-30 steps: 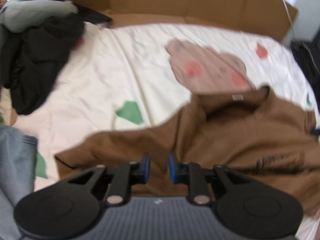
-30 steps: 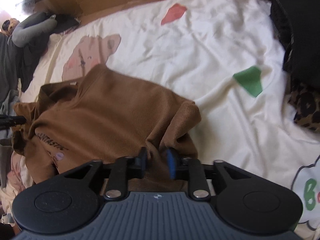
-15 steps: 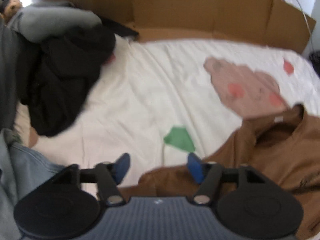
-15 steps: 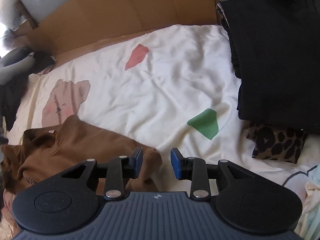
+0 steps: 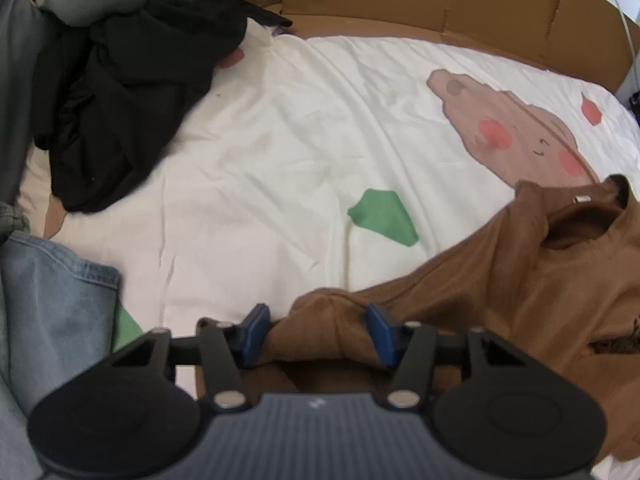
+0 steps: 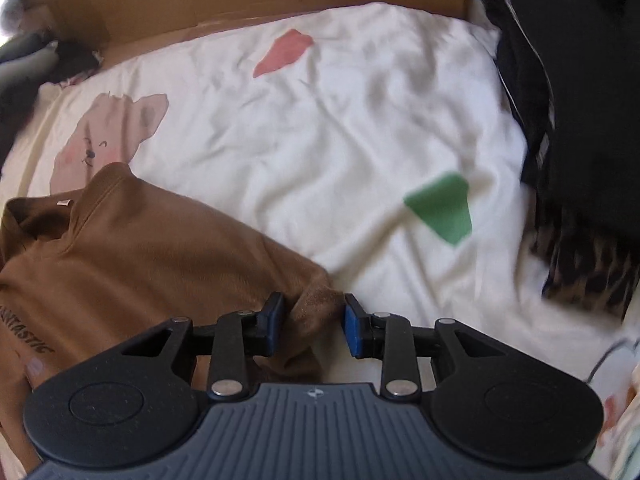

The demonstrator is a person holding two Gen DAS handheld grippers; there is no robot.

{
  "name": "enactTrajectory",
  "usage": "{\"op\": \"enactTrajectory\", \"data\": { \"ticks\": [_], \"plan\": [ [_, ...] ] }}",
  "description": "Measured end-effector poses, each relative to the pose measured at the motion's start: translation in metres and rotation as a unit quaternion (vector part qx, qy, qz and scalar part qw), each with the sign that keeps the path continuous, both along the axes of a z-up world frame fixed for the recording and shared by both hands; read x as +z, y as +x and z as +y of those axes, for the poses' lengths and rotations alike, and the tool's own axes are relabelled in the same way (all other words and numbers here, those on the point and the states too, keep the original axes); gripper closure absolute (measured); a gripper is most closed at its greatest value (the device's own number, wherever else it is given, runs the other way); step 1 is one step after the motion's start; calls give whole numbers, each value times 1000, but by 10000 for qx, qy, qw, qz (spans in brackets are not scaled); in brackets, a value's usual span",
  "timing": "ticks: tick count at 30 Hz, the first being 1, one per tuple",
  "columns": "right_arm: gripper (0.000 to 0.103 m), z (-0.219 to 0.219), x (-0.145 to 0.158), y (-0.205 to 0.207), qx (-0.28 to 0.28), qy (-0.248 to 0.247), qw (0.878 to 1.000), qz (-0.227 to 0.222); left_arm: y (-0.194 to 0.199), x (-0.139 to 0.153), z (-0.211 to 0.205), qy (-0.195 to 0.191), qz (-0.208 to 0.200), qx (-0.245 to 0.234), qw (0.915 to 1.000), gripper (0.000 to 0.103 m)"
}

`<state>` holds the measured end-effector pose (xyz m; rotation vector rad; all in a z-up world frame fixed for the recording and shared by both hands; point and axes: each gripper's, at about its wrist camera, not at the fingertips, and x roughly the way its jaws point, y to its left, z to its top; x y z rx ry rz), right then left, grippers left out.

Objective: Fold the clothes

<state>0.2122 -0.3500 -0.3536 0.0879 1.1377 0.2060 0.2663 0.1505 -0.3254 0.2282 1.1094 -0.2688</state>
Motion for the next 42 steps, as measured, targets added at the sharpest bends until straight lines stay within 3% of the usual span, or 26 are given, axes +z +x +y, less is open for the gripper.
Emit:
{"op": "enactTrajectory", "data": {
  "ticks": [6,11,15,18,22,25,32,37,42],
  "plan": [
    [66,0,-1,-27,161,-132,9998,52,-3,-1,-3,57,-46,-22,10000,47],
    [65,-1,7,-25,288,-187,9992,183,-6,-1,-5,128,-79,-76,9999,47],
    [65,-5,22,-22,301,-99,9995,26,1,-3,1,155,-100,-470,9987,47],
    [65,-13,34,-12,214,3,9996,-199,-6,-1,-4,155,-77,-156,9997,47],
    [66,-23,27,11,47,281,9993,-221,-4,-1,-4,148,-70,-124,9998,47],
    [77,-23,11,23,17,568,9984,70,-5,0,-4,147,-91,-121,9998,47],
    [78,-8,0,19,355,406,9983,216,-8,12,2,-18,-202,-219,9996,54],
    [94,-5,1,18,507,313,9980,220,-7,24,5,-222,-277,-346,9988,55],
    [94,-1,-1,16,654,184,9975,197,7,33,4,-183,-169,-748,9969,55]
  ]
}}
